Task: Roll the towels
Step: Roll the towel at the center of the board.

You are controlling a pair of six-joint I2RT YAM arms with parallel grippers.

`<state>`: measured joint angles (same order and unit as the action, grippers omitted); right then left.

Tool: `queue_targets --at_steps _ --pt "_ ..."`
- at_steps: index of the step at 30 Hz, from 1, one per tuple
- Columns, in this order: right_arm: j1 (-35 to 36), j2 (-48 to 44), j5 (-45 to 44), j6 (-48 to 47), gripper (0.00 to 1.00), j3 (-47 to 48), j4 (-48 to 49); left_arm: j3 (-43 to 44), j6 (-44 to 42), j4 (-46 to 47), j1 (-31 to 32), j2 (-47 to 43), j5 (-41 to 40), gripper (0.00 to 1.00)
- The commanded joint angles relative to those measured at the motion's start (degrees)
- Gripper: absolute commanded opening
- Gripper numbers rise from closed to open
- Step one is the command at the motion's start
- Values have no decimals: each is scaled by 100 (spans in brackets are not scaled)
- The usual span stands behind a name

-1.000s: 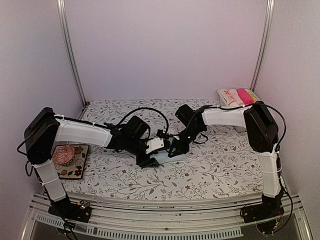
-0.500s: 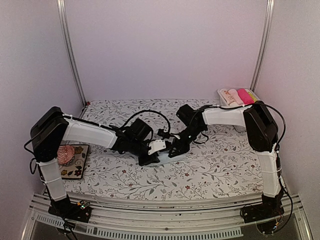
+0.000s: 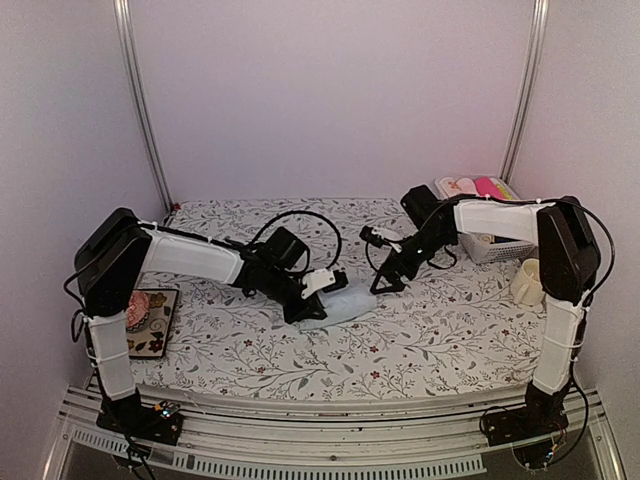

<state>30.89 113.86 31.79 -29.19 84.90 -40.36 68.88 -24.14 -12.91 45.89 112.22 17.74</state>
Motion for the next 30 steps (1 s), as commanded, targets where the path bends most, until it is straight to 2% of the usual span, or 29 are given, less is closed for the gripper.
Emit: queue_targets --at_steps 1,7,10,12,14,16,18,21,24,30 --pt "-168 -443 -976 473 99 -112 305 178 433 -839 -285 488 460 0" --pt "-226 -779 -2162 1336 99 2 388 758 1039 -1049 -642 796 1205 0" --pt "-244 -1317 -2438 1586 99 -364 805 1006 1403 -1090 -826 976 1616 0" --pt "-286 -1669 -2207 1945 99 -743 1257 1176 1606 -1118 -936 1112 1851 0" --pt "-385 -1898 -1527 2282 99 -1041 1586 1387 1797 -1210 -1025 1289 2081 0" --pt "-501 -1948 -824 2494 99 -1150 1744 1594 1978 -1292 -1110 1462 2328 0" --pt "-516 -1974 -583 2875 99 -1285 2023 1764 2242 -1291 -1195 1627 2562 0" --pt "-523 -1958 -475 3567 99 -1416 2331 2062 2671 -1278 -1302 1897 2850 0" --pt "-523 -1726 -491 4049 99 -1272 2167 2288 3144 -1131 -1420 2152 3172 0" --pt "-523 -1586 -278 4971 99 -1752 2851 2274 4245 -245 -1665 2396 3791 0"
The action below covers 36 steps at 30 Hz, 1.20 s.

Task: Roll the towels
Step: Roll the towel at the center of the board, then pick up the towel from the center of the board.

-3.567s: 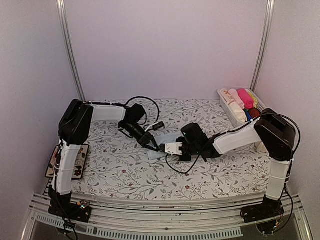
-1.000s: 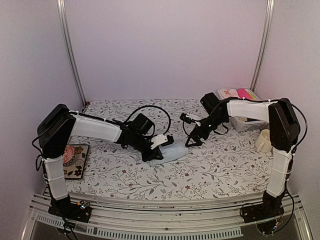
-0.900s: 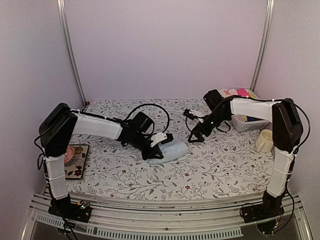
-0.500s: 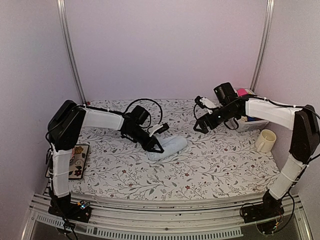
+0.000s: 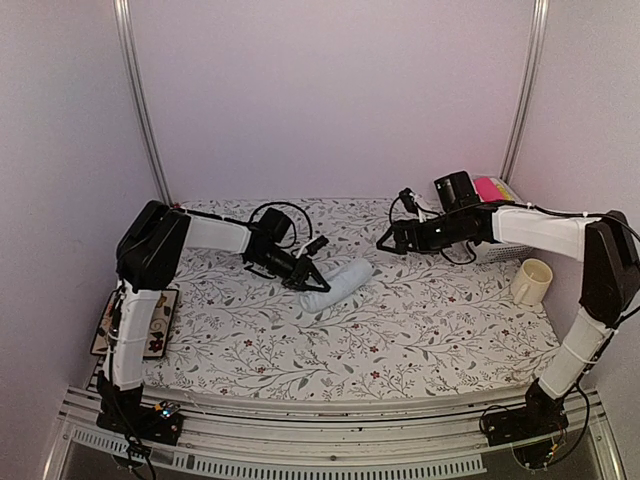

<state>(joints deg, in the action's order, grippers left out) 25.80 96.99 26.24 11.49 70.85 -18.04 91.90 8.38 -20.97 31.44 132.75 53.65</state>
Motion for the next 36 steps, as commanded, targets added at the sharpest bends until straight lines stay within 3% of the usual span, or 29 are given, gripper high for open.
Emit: queue_targets --at_steps 1,6,12,25,28,36 --pt "-14 143 385 1152 99 -433 770 -62 1211 776 -259 366 281 0" --pt "74 534 619 1936 100 -577 1209 -216 2465 1858 -340 493 413 0" --pt "206 1032 596 2565 93 -520 1541 -437 3447 2750 -282 514 20 0" --pt "206 2080 1293 3804 87 -263 2526 -1671 6492 6303 -167 599 34 0" --pt "206 2359 1427 3856 86 -203 2548 -1714 6650 6301 -153 588 -54 0" --pt "247 2788 1541 3862 82 330 2491 -1683 6273 5077 43 340 -634 0"
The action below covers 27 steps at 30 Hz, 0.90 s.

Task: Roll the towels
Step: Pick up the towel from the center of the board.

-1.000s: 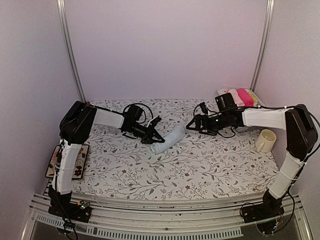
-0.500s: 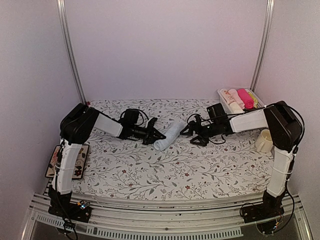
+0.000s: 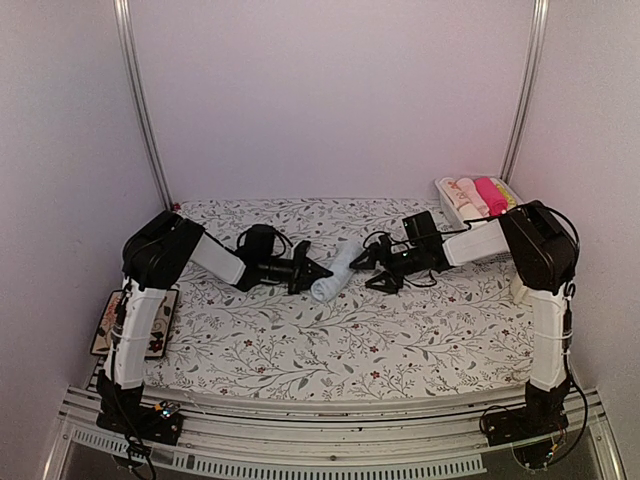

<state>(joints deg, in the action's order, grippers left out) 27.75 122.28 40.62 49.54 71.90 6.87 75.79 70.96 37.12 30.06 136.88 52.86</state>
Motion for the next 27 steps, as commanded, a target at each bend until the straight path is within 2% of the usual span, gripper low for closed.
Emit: queue_targets --at_steps 1,4,6,12,19,24,27 --pt "63 314 118 35 82 313 -87 -33 -51 -965 237 -89 -694 0" --pt "103 444 156 -5 81 464 -153 138 -280 -1480 396 -80 -939 0" --pt "142 554 224 -6 79 593 -187 128 -227 -1397 496 -66 -1011 0" --pt "196 852 390 -110 75 877 -303 -15 467 -358 646 124 -938 0" --pt "196 1071 664 -165 65 948 -204 -406 1367 1257 659 365 -778 0" --pt "192 1101 937 -325 68 949 29 -707 1915 2243 629 483 -752 0" --pt "187 1164 1083 -336 69 1007 112 -835 2085 2440 587 507 -809 0"
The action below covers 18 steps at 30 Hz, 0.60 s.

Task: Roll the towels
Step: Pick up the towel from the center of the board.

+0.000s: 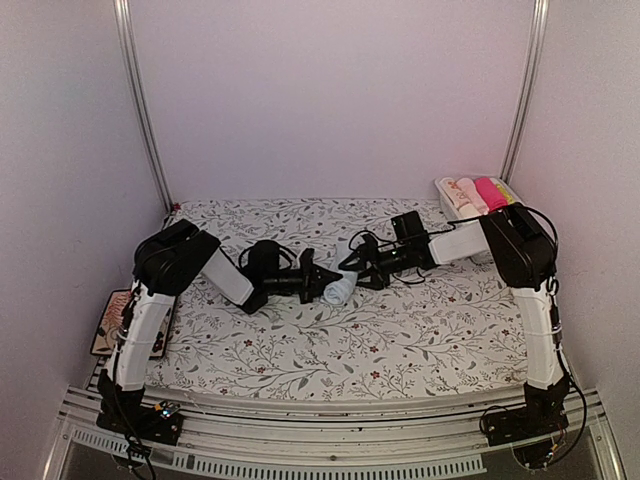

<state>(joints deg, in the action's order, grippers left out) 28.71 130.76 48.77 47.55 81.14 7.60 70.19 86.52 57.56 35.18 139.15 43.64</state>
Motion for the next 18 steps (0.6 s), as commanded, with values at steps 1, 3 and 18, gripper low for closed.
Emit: queue_targets --at_steps 1,3,18 --pt "91 327 320 -126 69 112 48 -292 558 438 52 287 97 0" --pt "104 578 371 -90 69 153 66 -304 659 563 31 324 112 0" --pt "88 739 482 68 3 169 701 -526 815 852 -50 339 294 0"
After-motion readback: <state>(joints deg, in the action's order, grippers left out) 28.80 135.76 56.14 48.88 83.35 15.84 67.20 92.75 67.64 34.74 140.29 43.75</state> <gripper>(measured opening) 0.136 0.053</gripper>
